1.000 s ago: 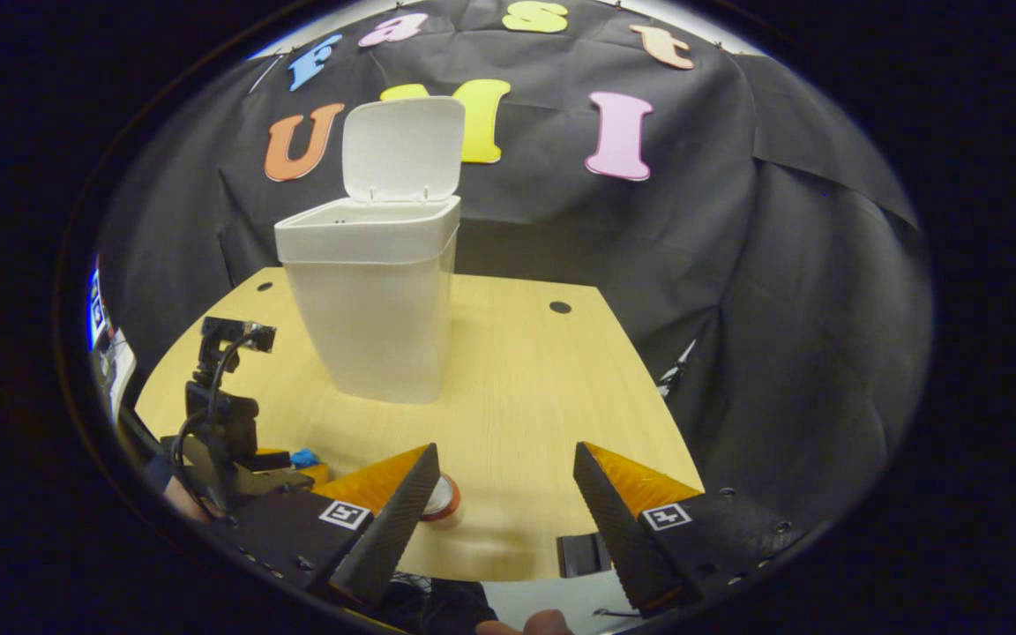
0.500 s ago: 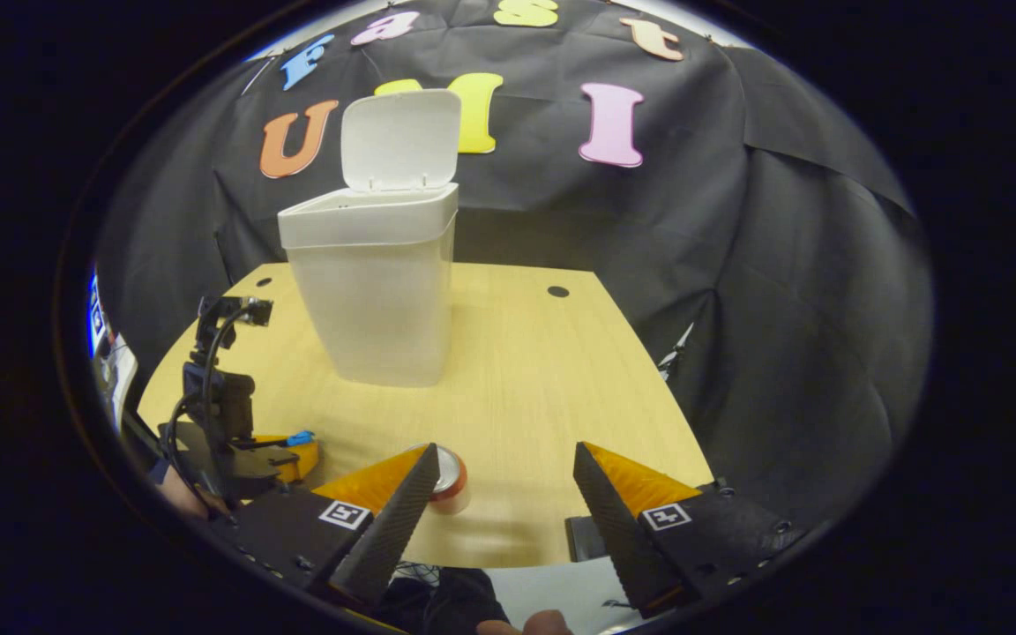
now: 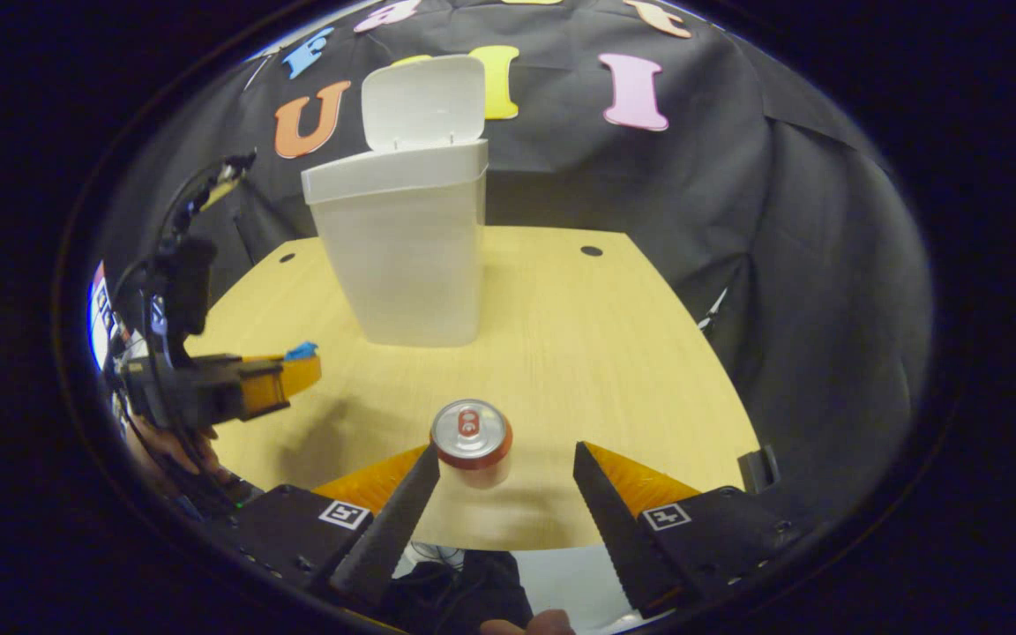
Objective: Press the lid of the desktop garbage bin to open it, pick up the crumpled paper on the desktop and throw it into the bin, then pick up the pop can on the desktop and drop it into the bin, and finally close the garbage bin lid.
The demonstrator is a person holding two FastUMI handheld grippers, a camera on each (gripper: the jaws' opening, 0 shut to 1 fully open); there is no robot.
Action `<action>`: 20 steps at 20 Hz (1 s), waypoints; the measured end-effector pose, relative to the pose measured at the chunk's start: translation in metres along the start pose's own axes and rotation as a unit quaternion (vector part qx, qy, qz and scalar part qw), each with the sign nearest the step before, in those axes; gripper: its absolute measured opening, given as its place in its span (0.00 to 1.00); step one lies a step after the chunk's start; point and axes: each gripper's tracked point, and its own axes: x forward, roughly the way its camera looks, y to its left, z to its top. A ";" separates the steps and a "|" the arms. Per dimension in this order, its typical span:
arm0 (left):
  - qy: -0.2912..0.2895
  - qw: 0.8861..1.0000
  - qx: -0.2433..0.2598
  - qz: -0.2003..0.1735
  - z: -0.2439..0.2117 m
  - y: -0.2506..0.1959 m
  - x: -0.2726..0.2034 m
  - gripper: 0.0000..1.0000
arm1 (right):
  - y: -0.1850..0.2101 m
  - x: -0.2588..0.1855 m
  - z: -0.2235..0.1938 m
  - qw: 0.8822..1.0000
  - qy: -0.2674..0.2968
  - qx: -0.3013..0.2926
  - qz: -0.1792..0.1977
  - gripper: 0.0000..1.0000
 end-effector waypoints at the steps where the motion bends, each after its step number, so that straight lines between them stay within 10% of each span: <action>1: -0.011 1.000 0.000 0.001 0.012 0.004 -0.004 0.36 | 0.002 0.007 -0.006 1.000 0.010 0.000 0.004 0.96; 20: -0.113 0.993 0.026 0.013 0.105 0.016 -0.052 0.35 | 0.023 0.108 -0.045 0.996 0.082 0.021 0.017 0.92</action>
